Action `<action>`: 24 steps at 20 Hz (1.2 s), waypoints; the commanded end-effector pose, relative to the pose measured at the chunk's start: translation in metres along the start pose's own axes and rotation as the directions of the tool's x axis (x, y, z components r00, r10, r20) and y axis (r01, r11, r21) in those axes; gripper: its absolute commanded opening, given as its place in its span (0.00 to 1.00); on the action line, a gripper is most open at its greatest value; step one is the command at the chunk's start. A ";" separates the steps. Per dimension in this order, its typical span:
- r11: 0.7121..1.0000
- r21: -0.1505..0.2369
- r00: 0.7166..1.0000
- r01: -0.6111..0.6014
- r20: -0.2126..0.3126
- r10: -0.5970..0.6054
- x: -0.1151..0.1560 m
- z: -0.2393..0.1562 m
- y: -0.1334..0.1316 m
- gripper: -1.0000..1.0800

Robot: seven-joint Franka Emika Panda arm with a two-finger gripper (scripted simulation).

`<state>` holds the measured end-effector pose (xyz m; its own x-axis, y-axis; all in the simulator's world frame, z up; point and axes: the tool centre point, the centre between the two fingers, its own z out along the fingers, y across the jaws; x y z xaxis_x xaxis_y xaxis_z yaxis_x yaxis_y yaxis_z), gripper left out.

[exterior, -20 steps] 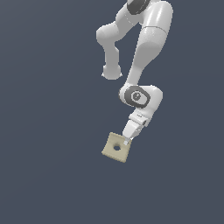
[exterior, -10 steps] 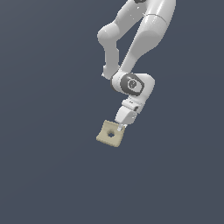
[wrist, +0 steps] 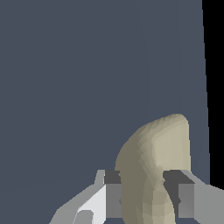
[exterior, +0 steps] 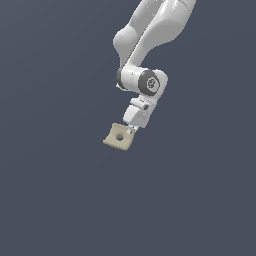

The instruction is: Pick up the object and move it to a goal position.

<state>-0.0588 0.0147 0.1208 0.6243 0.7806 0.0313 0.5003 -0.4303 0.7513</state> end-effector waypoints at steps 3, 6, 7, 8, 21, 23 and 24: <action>1.000 -0.001 1.000 0.001 -0.002 -0.001 -0.032 -0.020 0.000 0.00; 1.000 -0.002 1.000 0.002 -0.002 -0.002 -0.053 -0.033 0.000 0.00; 1.000 -0.002 1.000 0.003 -0.001 -0.003 -0.060 -0.037 0.000 0.00; 1.000 -0.002 1.000 0.003 -0.001 -0.003 -0.067 -0.041 0.000 0.00; 1.000 -0.003 1.000 0.011 0.002 -0.011 -0.117 -0.071 0.000 0.00; 1.000 -0.004 1.000 0.012 0.003 -0.012 -0.119 -0.072 0.000 0.00; 1.000 -0.004 1.000 0.012 0.003 -0.012 -0.120 -0.072 0.000 0.00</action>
<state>-0.1755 -0.0450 0.1636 0.6197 0.7846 0.0213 0.5056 -0.4199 0.7537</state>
